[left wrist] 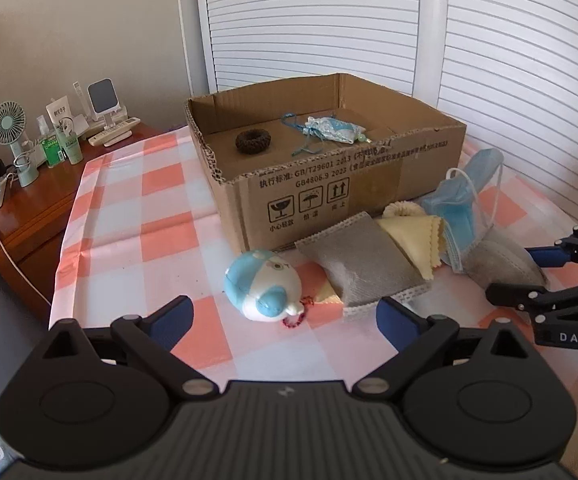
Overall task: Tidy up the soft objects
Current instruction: 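Grasp the grey lace-edged mesh pouch with the right tool, then grasp the white-and-blue round plush toy with the left tool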
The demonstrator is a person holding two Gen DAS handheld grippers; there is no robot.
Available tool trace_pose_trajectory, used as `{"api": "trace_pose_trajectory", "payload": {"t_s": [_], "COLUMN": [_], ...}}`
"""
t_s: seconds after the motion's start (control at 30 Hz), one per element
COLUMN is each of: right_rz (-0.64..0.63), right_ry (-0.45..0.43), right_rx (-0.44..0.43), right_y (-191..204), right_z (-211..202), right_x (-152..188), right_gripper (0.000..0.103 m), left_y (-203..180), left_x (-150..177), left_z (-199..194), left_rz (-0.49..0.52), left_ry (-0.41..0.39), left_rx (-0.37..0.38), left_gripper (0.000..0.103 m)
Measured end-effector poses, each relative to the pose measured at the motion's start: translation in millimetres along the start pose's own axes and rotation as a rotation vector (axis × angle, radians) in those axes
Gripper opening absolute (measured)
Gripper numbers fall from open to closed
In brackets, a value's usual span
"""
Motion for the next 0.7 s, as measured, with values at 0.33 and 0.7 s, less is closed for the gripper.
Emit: {"api": "trace_pose_trajectory", "payload": {"t_s": [0.33,0.7], "right_rz": [0.003,-0.002], "right_ry": [0.0,0.004], "right_rx": [-0.004,-0.003], "right_y": [0.1,-0.1], "right_z": [0.7,0.0], "right_x": [-0.2,-2.1], "right_gripper": [0.056,0.049], "left_y": [21.7,26.3], "left_x": [-3.5,-0.4], "left_z": [30.1,39.8], "left_rz": [-0.065,-0.116], "left_ry": [0.002,0.015], "left_rx": [0.02,0.059], "left_gripper": [0.072,0.047]}}
Point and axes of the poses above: each gripper's, at about its wrist camera, not at the fingertips, and z roughly the way its jaws point, y to its left, x to its underside, the point moved 8 cm from there along z, roughly the way its jaws point, and after that the axes turned 5 degrees about -y, right-handed, at the moved point
